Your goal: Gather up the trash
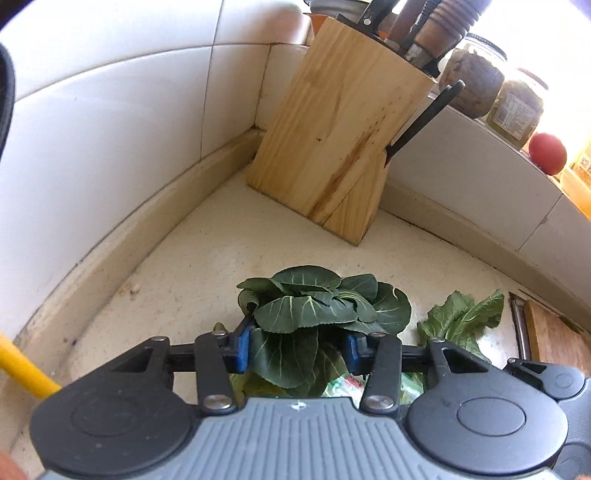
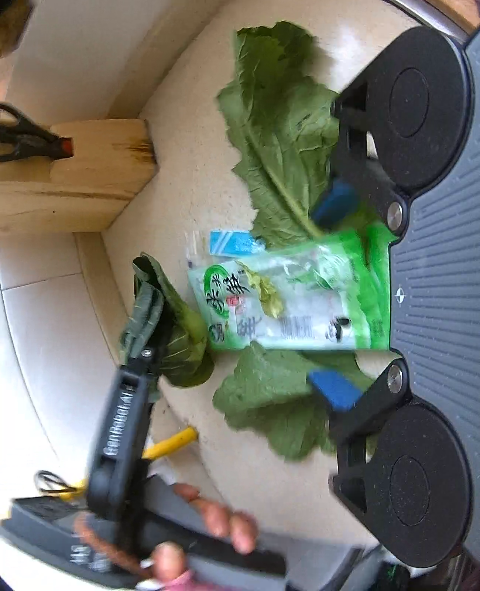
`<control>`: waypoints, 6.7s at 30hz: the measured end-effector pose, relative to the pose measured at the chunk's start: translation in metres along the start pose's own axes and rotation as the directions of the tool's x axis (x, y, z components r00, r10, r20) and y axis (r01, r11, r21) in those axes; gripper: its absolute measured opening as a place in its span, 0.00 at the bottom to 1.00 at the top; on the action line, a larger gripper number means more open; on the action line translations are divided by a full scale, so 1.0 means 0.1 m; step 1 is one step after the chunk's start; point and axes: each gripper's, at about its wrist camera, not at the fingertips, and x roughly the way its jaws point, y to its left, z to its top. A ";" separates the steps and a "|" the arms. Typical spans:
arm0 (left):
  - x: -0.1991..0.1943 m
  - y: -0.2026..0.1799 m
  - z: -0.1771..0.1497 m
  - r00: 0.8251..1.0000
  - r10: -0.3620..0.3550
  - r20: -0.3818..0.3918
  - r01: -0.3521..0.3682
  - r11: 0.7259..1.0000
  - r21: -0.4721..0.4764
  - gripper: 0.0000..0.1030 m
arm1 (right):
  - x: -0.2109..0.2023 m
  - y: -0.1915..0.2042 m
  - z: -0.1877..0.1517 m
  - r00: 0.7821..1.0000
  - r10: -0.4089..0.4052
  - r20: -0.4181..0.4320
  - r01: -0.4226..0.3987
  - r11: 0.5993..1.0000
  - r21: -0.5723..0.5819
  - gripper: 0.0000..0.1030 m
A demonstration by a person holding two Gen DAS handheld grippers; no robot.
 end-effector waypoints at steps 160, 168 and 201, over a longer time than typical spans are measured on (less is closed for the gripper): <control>-1.27 0.41 -0.61 0.946 -0.275 0.171 0.304 0.935 -0.183 0.44 | -0.56 -0.29 0.11 0.882 0.352 0.313 -0.458 0.797 0.393 0.33; -1.16 0.50 -0.73 0.955 -0.257 0.146 0.286 0.928 -0.237 0.44 | -0.23 -0.13 0.40 0.993 0.023 0.118 -0.026 0.999 0.024 0.79; -0.86 0.59 -0.74 0.944 -0.320 0.085 0.331 0.901 -0.280 0.44 | 0.22 -0.46 0.44 0.951 0.308 0.029 -0.302 0.907 0.293 0.31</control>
